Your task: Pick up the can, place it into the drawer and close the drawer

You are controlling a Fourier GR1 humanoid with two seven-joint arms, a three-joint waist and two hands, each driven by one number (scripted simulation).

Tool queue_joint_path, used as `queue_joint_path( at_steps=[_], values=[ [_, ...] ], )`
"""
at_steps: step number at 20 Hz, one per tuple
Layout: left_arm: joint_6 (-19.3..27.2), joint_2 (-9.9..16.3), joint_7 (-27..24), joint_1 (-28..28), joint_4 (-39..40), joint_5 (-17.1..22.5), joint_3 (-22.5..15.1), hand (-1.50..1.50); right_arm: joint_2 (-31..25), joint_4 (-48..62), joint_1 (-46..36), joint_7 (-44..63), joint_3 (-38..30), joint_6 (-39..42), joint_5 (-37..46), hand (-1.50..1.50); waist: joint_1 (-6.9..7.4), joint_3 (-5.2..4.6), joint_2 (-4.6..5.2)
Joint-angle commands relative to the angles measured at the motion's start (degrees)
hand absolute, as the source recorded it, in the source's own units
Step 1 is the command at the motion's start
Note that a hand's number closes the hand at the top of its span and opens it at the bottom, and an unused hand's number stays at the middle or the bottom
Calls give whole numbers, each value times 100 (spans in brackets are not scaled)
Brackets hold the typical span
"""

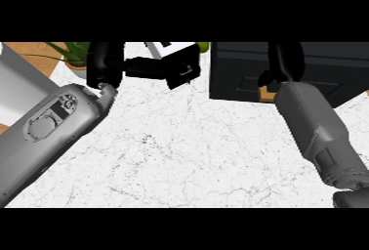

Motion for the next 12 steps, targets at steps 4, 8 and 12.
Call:
queue_joint_path(
  at_steps=[4, 8, 12],
  values=[
    [-8, 81, 17, 343, -419, -151, -54, -150, -35, 494, -630, 93, -299, -44, -168, -150, 117, 30, 46],
    [-177, 248, 0, 370, -454, -96, 144, -150, 71, 618, -789, -108, -371, 42, -241, -150, 161, 32, 87],
    [-159, 220, -53, 520, -588, -127, 140, -150, 292, 337, -719, -908, -902, -61, -933, -150, 66, 45, 48]
  ],
)
